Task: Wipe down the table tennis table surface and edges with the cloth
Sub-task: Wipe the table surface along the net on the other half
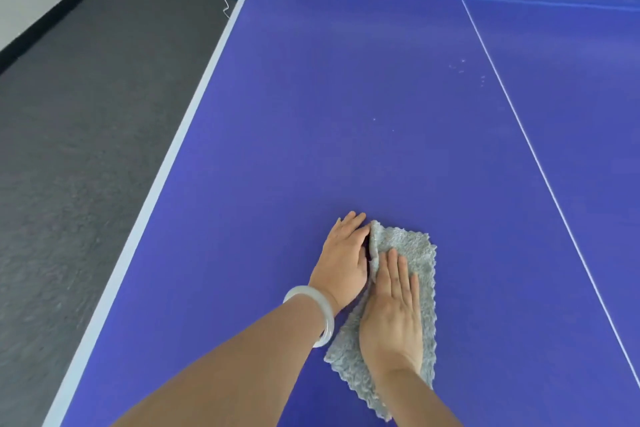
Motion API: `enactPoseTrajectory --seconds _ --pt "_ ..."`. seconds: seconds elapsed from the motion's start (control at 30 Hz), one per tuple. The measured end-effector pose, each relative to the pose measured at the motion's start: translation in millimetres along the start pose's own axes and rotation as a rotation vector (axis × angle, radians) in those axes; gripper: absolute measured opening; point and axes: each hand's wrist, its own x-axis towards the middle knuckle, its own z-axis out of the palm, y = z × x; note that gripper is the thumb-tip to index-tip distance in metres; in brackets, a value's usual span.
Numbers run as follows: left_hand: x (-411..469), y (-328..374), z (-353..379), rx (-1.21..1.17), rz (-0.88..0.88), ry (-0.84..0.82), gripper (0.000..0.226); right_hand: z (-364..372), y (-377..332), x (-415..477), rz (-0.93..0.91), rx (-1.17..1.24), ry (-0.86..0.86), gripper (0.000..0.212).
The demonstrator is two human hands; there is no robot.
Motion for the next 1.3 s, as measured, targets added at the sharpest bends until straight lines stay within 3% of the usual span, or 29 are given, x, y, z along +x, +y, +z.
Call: enactPoseTrajectory --seconds 0.1,0.33,0.63,0.8,0.87,1.0,1.07,1.17,1.23,1.3 --pt "-40.7 -37.4 -38.3 0.032 0.071 -0.028 0.048 -3.7 -3.8 1.3 0.018 -0.021 -0.003 0.057" --pt "-133.0 -175.1 -159.5 0.498 0.102 -0.054 0.051 -1.5 -15.4 -0.9 0.031 0.01 0.042 0.052" --pt "-28.1 -200.0 -163.5 0.626 0.294 -0.163 0.057 -4.4 -19.9 -4.0 0.066 0.022 0.058 0.051" --pt "-18.2 -213.5 -170.7 0.603 0.369 -0.218 0.059 -4.2 -17.7 -0.2 0.063 -0.037 0.084 0.053" --pt "-14.0 -216.6 -169.7 0.558 0.376 -0.217 0.057 4.9 -26.3 3.7 0.172 -0.063 0.126 0.053" --pt "-11.9 -219.1 -168.1 0.52 0.394 -0.191 0.053 39.6 -100.1 28.2 0.571 -0.02 0.3 0.054" --pt "-11.7 -222.5 -169.3 0.501 0.399 -0.195 0.052 61.0 -155.3 31.5 0.486 -0.007 0.283 0.056" --pt "-11.4 -224.3 -171.0 0.489 0.409 -0.186 0.051 80.6 -203.0 0.0 0.099 -0.062 0.122 0.055" --pt "-10.1 -223.0 -169.7 0.472 0.414 -0.186 0.051 69.3 -180.4 -16.4 -0.157 -0.045 0.039 0.053" --pt "-11.0 -223.0 -167.8 0.475 0.414 -0.191 0.051 53.1 -135.9 -18.3 -0.179 -0.068 0.064 0.051"
